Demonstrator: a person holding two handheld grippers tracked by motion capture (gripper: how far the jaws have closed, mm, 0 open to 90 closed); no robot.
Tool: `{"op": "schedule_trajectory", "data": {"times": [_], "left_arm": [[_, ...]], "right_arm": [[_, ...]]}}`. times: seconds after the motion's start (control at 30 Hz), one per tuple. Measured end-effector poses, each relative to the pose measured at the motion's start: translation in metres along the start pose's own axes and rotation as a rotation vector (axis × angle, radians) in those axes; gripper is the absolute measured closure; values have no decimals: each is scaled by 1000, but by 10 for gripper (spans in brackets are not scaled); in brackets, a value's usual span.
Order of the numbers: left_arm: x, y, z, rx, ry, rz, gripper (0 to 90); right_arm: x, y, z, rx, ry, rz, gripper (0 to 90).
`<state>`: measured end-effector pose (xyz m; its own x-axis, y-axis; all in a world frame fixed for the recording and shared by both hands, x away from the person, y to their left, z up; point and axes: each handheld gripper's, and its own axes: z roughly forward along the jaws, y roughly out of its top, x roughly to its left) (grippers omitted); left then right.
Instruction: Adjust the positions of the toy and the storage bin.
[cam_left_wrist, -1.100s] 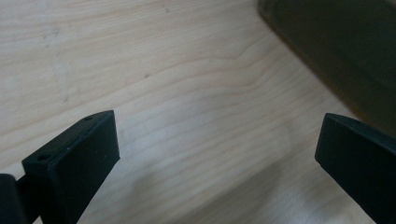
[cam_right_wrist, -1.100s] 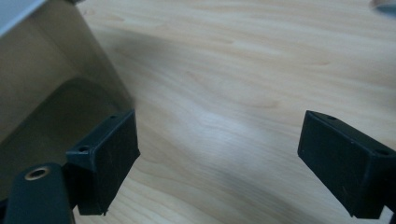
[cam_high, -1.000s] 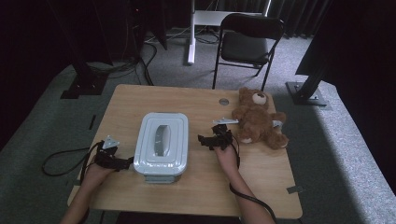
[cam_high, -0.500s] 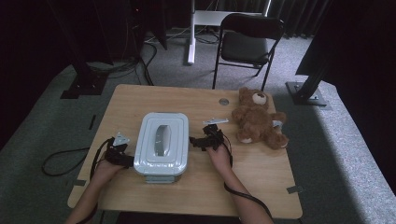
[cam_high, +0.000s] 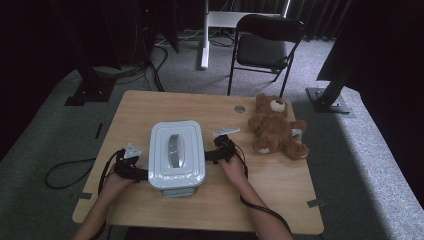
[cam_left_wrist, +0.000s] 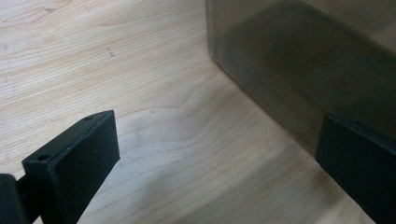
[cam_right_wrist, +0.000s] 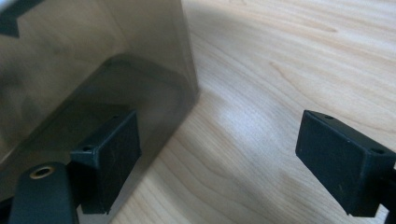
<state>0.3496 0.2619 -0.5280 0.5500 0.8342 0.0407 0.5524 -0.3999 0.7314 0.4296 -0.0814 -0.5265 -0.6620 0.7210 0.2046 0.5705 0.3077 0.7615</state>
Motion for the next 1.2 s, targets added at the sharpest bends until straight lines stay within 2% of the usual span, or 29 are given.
{"op": "schedule_trajectory", "data": {"times": [0.17, 0.27, 0.3, 0.4, 0.5, 0.57, 0.73, 0.9, 1.2], "left_arm": [[-8, 1, -1, 8, -9, 12, 3], [-15, 2, -1, 9, -11, 26, 3], [-15, 2, -1, 9, -11, 26, 3], [-20, 2, -1, 12, -10, 35, 3], [-22, 3, -2, 17, -12, 38, 3], [-26, 3, -1, 15, -16, 38, 3], [-35, 4, 0, 18, -29, 50, 3], [-43, 6, 0, 28, -38, 67, 3], [-48, 2, -5, 31, -35, 73, 3]], "right_arm": [[-2, -1, -2, -17, 9, 20, 133], [-8, -1, -3, -7, 53, 38, 138], [-8, -1, -3, -7, 53, 38, 138], [-13, -2, -2, 4, 89, 35, 138], [-14, -2, -2, 8, 93, 35, 138], [-17, -2, -2, 22, 118, 28, 139], [-20, -3, -7, 25, 112, -6, 142], [-26, -4, -9, 30, 147, -4, 145], [-29, -4, -4, 27, 192, -14, 151]]}}
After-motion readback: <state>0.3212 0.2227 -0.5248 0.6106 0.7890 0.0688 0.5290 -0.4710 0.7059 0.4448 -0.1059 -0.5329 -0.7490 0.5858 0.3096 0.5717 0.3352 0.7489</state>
